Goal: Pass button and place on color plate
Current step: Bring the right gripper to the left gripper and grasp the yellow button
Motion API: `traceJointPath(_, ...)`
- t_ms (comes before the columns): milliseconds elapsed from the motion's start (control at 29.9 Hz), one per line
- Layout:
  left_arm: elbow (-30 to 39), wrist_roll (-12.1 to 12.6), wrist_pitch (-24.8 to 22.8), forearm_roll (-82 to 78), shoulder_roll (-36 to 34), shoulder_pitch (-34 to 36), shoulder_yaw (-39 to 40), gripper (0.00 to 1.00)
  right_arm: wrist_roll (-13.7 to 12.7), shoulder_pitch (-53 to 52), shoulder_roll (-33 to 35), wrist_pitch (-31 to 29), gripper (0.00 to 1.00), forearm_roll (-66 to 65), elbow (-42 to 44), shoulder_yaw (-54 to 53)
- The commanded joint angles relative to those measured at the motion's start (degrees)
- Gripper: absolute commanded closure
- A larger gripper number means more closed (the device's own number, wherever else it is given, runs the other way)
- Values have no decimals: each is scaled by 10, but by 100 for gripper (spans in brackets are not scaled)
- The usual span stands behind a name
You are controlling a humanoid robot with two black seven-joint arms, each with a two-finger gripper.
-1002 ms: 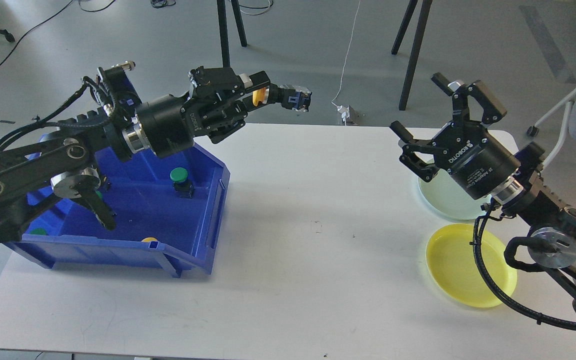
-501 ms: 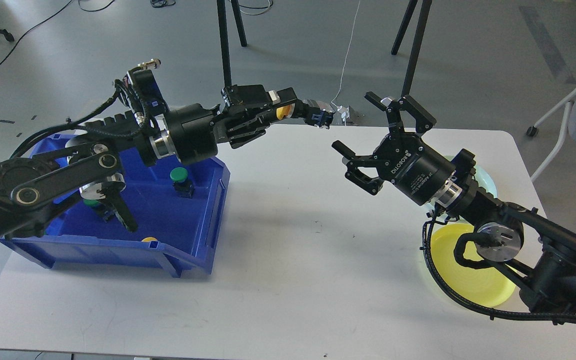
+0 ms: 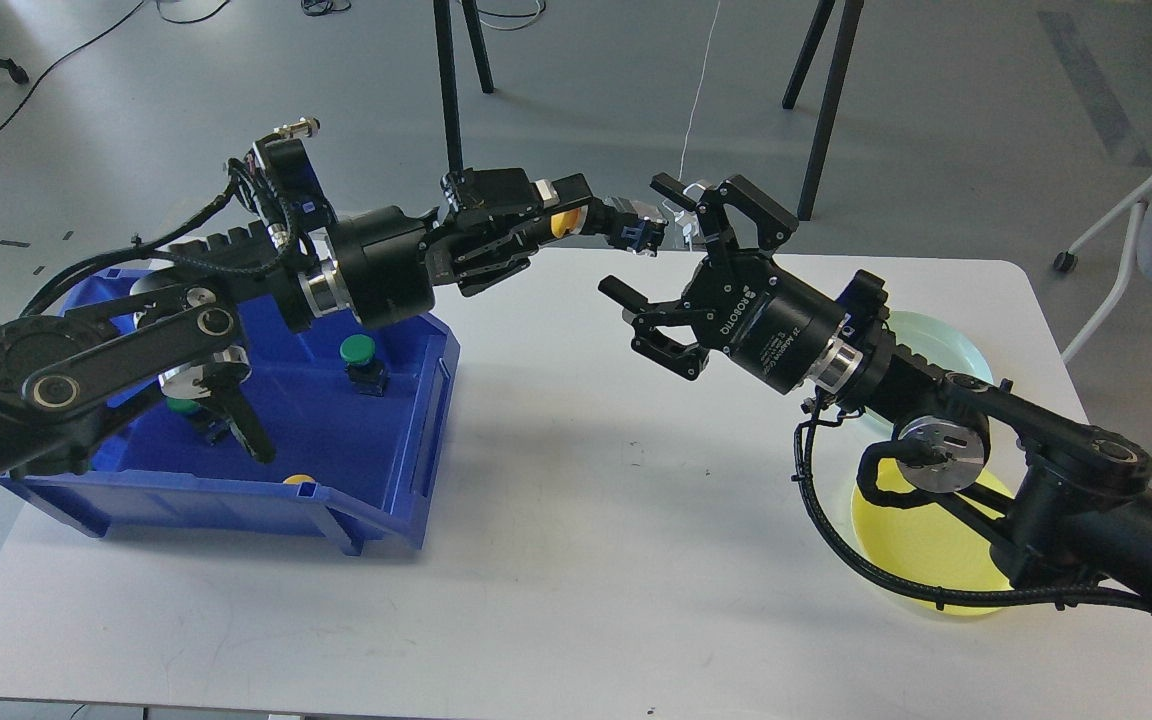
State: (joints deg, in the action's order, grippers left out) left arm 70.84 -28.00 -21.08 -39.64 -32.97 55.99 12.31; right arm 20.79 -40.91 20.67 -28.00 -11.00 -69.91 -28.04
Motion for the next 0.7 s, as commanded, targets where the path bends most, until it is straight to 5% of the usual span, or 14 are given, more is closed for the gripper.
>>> traceJointPath(0,-1,0,-1,0,-1,0,-1,80,0,0,-5,0,3,3,4,0)
traceJointPath(267,-2,0,-2,0,-1,1,-1,80,0,0,-5,0,12,3,5,-4)
traceJointPath(334,-3,0,-2,0,-1,1,-1,80,0,0,-5,0,27,3,5,-4)
traceJointPath(434,-3,0,-2,0,-1,1,0,80,0,-1,-5,0,65,0,6,-3)
traceJointPath(601,-3,0,-1,1,-1,1,0,80,2,-1,-5,0,99,-4,13,-3)
traceJointPath(668,-4,0,0,1,-1,0,0,80,2,0,-5,0,99,-3,13,-4)
